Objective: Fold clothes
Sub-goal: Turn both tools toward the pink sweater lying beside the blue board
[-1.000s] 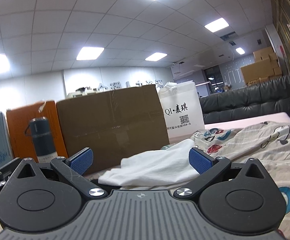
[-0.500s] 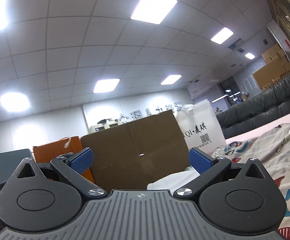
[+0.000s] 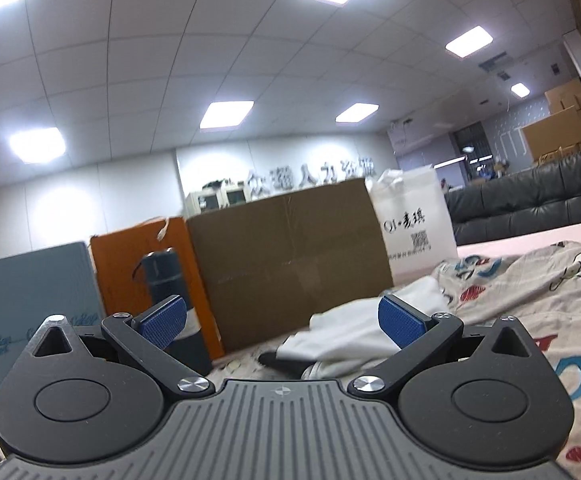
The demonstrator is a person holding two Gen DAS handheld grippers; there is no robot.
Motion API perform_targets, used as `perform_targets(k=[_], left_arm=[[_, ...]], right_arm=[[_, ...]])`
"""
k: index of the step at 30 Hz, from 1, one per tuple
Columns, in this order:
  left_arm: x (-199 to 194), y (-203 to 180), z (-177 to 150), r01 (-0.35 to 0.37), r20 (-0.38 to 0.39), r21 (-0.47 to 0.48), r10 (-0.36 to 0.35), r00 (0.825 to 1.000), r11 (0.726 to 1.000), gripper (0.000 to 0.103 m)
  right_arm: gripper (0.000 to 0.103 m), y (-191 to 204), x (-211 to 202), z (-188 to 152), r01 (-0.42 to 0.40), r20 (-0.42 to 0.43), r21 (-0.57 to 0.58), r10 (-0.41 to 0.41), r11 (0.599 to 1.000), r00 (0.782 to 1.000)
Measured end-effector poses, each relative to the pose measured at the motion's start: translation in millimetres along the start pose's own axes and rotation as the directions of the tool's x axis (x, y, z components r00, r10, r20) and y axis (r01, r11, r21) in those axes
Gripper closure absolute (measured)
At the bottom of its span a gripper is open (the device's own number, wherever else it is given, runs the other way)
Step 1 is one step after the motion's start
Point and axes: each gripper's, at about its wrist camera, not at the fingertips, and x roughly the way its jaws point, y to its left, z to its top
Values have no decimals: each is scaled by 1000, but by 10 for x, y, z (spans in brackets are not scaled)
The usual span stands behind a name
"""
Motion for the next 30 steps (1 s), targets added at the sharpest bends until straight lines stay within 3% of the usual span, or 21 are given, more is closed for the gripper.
perform_targets(k=[8,11,14,17,20,22,24,27,30], left_arm=[[-154,417,-13,-63,-16,17,63,998,998,0],[-232,641,-2,-117,-17,25,117,993,993,0],[-334,894,26,-178,-15,27,178,984,984,0],[-448,1190,66,-250,-17,21,250,968,968,0],[-597,1531,117,-341,-18,26,342,940,940,0],[-711,1758,149,-407,-14,41,408,913,912,0],[-824,1993,182,-473,-7,53,474,881,880,0],[-1027,2420,258,-593,-6,16,593,805,805,0],[-1256,2887,318,-694,-25,-77,695,719,715,0]], right_arm=[[0,414,-103,-35,-72,-76,-28,70,997,995],[0,639,-99,-62,-119,-121,-43,113,992,986],[0,892,-104,-91,-166,-172,-56,154,985,973],[0,1201,-126,-112,-268,-241,-49,249,962,938],[0,1559,-205,-170,-408,-288,-62,375,911,881],[0,1807,-264,-231,-521,-332,-54,477,852,814],[0,2054,-323,-293,-625,-374,-40,569,779,733],[0,2431,-376,-388,-743,-440,2,667,670,601],[2,2789,-379,-461,-798,-473,59,721,599,506]])
